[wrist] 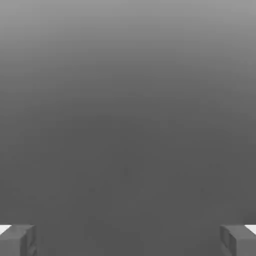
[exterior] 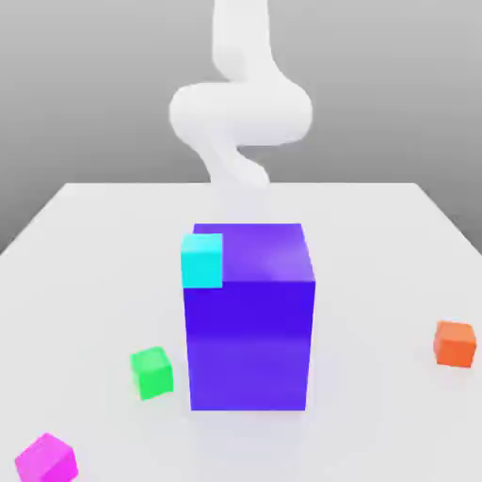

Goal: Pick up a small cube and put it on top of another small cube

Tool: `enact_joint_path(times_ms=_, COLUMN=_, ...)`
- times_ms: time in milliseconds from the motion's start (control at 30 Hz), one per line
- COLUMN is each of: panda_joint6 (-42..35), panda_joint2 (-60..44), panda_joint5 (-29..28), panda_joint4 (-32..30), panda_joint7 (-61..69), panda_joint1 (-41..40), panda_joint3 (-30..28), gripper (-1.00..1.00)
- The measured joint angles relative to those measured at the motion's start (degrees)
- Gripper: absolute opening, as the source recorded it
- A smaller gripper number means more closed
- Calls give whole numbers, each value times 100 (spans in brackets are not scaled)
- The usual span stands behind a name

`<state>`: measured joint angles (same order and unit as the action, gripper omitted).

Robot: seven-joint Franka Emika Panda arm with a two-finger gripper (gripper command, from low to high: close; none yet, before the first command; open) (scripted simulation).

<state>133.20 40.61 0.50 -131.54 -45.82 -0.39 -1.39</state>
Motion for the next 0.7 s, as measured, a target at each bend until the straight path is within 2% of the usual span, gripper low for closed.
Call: enact_joint_path(times_ms=700, panda_joint6=1186, panda_joint2=-4400, panda_joint5=766, panda_joint4=208, panda_joint7=262, panda_joint1=-648, panda_joint3=-1011, gripper=0)
